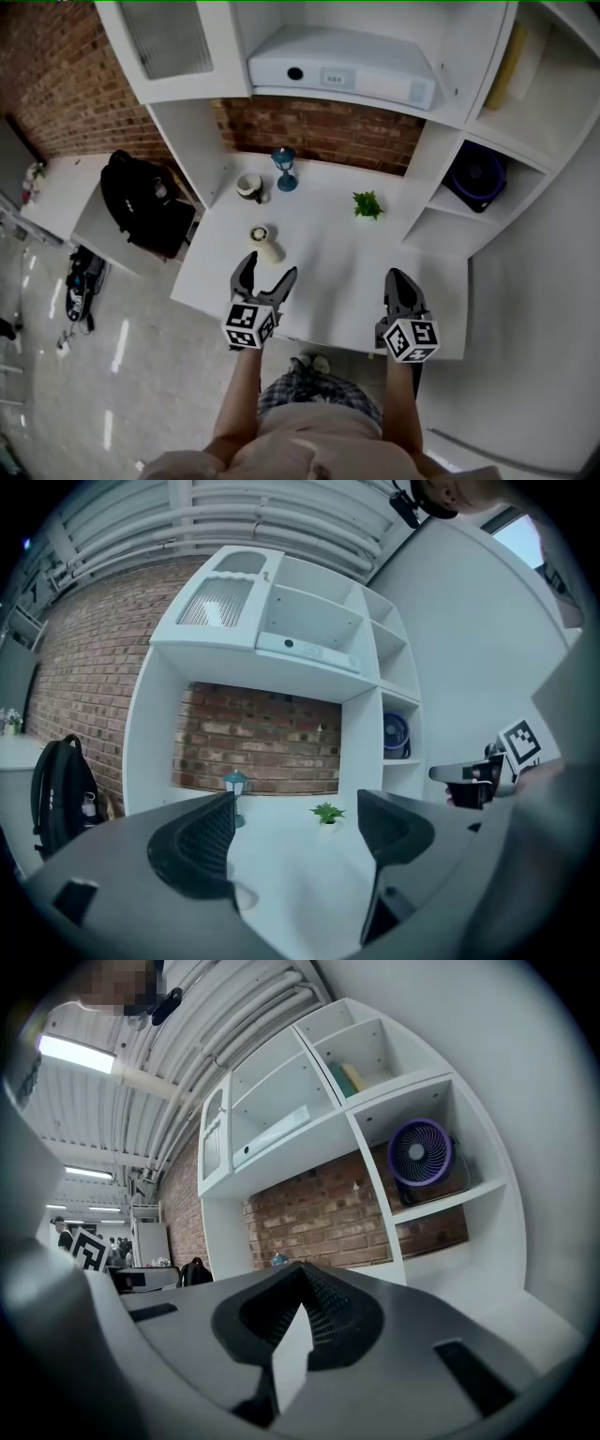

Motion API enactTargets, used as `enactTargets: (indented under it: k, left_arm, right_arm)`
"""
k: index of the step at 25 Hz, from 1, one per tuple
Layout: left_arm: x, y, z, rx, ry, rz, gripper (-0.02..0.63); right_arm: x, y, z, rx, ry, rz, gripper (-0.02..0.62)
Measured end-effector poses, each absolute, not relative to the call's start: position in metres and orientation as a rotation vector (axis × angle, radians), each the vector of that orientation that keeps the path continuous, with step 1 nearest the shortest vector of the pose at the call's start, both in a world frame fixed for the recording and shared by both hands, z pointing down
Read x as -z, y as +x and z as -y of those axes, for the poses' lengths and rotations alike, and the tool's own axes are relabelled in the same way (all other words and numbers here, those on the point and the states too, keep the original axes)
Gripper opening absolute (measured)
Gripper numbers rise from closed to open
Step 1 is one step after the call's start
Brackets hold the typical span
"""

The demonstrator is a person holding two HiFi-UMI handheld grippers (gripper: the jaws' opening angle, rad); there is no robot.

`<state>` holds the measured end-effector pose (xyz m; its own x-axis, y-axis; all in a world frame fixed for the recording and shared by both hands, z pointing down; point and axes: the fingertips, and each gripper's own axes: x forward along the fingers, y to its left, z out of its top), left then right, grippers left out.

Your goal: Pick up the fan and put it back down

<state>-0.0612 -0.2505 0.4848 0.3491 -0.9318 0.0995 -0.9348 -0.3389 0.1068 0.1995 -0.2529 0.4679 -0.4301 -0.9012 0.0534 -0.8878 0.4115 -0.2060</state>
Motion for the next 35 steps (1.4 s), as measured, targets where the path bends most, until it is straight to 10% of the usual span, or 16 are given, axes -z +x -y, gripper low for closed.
enactTargets:
  k: [35]
  left_arm:
    - [-0.69,-0.15,0.391,-0.282,1.627,1.897,0.391]
  right_arm:
    - [-0.603,-0.025,0.442,0.44,-1.182,-3.164,0.015]
